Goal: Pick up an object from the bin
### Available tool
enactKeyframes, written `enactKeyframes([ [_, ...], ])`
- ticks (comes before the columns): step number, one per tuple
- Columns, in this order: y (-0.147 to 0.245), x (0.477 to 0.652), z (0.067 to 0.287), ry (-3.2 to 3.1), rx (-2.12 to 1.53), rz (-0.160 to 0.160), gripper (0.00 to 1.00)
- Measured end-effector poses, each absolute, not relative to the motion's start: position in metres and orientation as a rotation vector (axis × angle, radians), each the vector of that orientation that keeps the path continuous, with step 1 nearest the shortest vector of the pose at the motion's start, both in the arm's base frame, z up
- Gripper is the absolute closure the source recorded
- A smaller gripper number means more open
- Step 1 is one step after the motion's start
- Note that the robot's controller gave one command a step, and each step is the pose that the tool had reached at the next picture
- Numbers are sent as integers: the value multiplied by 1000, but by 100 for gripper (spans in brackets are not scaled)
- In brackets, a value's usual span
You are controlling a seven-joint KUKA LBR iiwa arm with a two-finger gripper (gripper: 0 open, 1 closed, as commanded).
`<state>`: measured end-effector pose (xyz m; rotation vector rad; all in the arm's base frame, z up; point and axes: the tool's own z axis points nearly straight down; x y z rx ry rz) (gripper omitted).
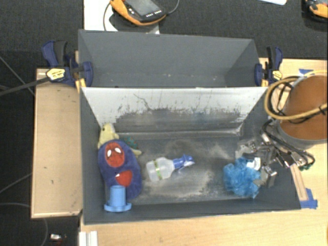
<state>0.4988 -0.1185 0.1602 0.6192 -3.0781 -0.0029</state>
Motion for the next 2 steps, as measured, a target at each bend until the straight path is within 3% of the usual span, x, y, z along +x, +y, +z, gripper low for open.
enactKeyframes([
  [1, -121, 481, 110, -3022, 864, -1, 0],
  [2, -131, 481, 71, -3014, 939, 6, 0],
])
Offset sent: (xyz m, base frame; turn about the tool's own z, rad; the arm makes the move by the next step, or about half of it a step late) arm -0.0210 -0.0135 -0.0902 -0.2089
